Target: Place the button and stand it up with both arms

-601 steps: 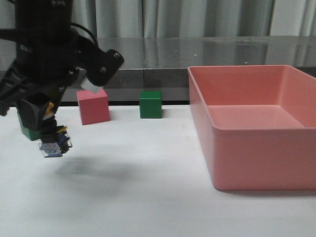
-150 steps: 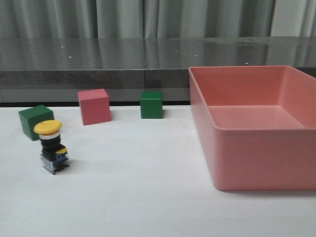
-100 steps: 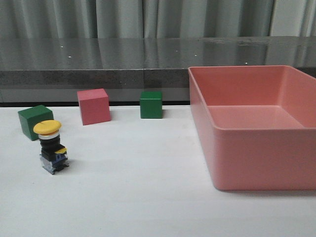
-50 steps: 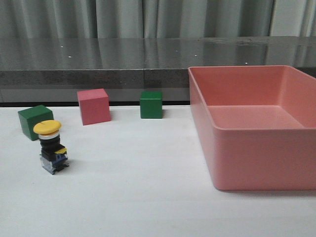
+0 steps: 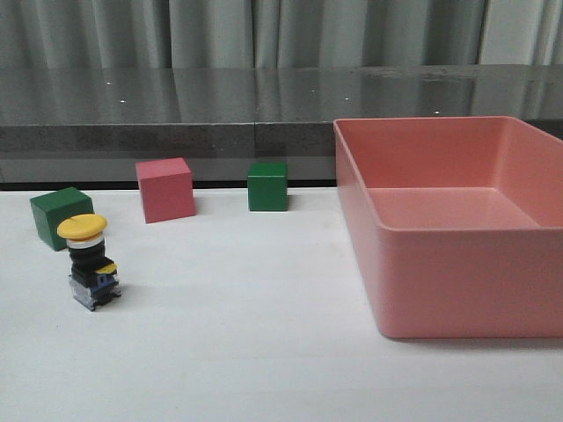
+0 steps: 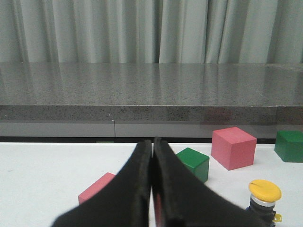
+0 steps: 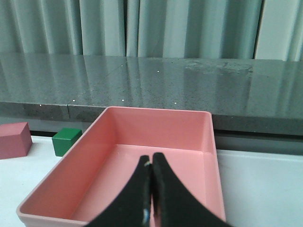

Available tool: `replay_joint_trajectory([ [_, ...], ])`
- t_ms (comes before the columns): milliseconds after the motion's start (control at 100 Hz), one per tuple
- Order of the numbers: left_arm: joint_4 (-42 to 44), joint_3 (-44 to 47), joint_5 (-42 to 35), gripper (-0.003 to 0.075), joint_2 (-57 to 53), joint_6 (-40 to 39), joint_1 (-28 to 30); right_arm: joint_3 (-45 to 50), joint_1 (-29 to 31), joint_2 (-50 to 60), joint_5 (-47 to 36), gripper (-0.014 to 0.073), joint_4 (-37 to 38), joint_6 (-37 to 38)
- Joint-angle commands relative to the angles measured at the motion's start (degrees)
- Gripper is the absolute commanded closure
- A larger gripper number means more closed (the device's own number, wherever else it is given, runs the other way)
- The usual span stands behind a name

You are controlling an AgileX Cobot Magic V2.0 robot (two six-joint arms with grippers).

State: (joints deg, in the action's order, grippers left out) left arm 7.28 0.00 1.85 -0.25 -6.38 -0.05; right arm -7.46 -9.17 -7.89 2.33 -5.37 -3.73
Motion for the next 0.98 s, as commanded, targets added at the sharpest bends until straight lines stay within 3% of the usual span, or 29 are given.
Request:
replay_joint_trajectory([
  [0,-0.1,2.6,-5.0,0.0740,-1.8,-0.6,0.0,2.0,0.4,2.8,-6.3,0.0654,2.2,3.7],
  [160,-0.1,2.6,-5.0,0.0740,-1.8,-0.6,0.0,7.3,0.5,10.1,-6.5,0.0654,2.0,4.1],
  [970,-0.1,2.6,-5.0,0.0740,-1.8,-0.6,0.0,8.2,1.0,9.4,-6.4,0.0654,1.8,4.1],
])
